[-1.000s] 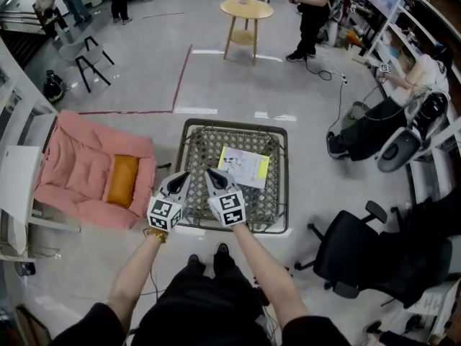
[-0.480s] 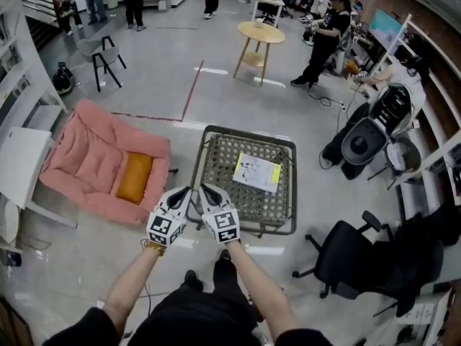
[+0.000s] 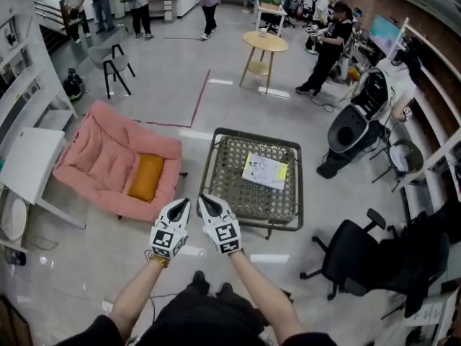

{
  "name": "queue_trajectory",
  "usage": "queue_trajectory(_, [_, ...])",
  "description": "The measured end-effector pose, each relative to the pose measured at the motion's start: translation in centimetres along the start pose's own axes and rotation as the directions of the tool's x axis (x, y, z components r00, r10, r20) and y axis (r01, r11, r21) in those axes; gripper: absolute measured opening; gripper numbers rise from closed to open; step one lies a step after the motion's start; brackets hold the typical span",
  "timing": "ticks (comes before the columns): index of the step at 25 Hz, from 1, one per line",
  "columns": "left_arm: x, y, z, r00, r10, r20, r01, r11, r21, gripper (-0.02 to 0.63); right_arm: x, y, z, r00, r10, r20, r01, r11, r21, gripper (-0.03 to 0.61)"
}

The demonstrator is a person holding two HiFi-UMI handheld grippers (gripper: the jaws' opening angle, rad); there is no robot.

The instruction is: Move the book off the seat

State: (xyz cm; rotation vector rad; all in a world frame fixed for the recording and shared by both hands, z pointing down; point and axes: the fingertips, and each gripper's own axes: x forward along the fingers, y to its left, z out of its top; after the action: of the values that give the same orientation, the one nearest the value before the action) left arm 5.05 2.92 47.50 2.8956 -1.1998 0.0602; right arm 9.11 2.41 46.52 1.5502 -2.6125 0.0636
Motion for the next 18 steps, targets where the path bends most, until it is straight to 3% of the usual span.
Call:
queue_trajectory(9, [-3.2, -6.5, -0.2, 0.997, 0.074, 0.002, -0.074, 0.997, 0.001, 0.021, -6.9, 1.2, -1.6, 0.997, 0.066, 0.048, -0.066, 0.998, -0.008, 0.014])
queue_trajectory(18, [-4.8, -9.4, -0.7, 0.997, 0.076, -0.016, -0.076, 0.996, 0.037, 0.021, -9.1, 2.9, -3.1, 0.995, 0.103, -0.001, -0.103, 0.995, -0.01, 0.014])
